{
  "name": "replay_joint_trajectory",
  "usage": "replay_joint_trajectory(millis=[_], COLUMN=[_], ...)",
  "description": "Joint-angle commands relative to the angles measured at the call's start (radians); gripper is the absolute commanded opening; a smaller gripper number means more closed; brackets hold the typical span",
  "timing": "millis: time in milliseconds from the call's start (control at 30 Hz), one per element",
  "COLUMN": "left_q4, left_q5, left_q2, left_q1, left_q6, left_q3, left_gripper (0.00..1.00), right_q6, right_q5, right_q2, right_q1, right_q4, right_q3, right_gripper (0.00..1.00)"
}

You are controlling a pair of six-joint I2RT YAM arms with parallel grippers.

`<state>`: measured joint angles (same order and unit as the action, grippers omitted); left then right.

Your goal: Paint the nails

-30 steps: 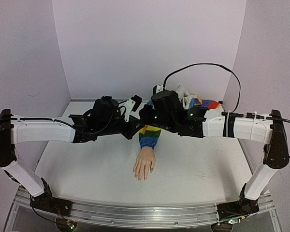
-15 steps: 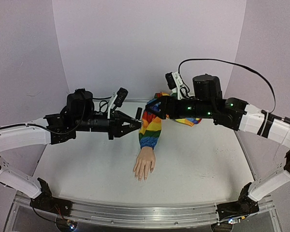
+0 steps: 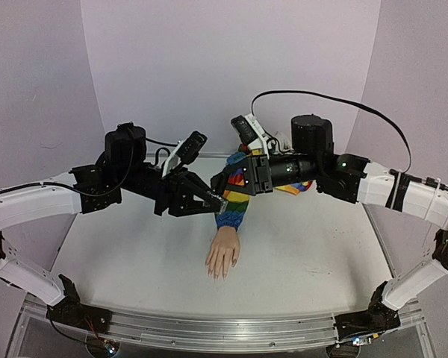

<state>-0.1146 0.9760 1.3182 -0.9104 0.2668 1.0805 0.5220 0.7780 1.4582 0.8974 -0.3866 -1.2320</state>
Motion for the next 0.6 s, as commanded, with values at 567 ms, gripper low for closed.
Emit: replay_joint_trajectory(millis=[567], left_q4=[-0.033], left_q5=[-0.119], left_q2=[0.003], left_q1=[0.007], left_q6=[-0.011], left_q3=[0.015], left_gripper=[0.0], right_q6=[-0.053], right_q5=[0.007], right_q2=[-0.062], right_q1=[0.001], right_q4=[-0.022], right_q3=[-0.034], right_gripper=[0.66])
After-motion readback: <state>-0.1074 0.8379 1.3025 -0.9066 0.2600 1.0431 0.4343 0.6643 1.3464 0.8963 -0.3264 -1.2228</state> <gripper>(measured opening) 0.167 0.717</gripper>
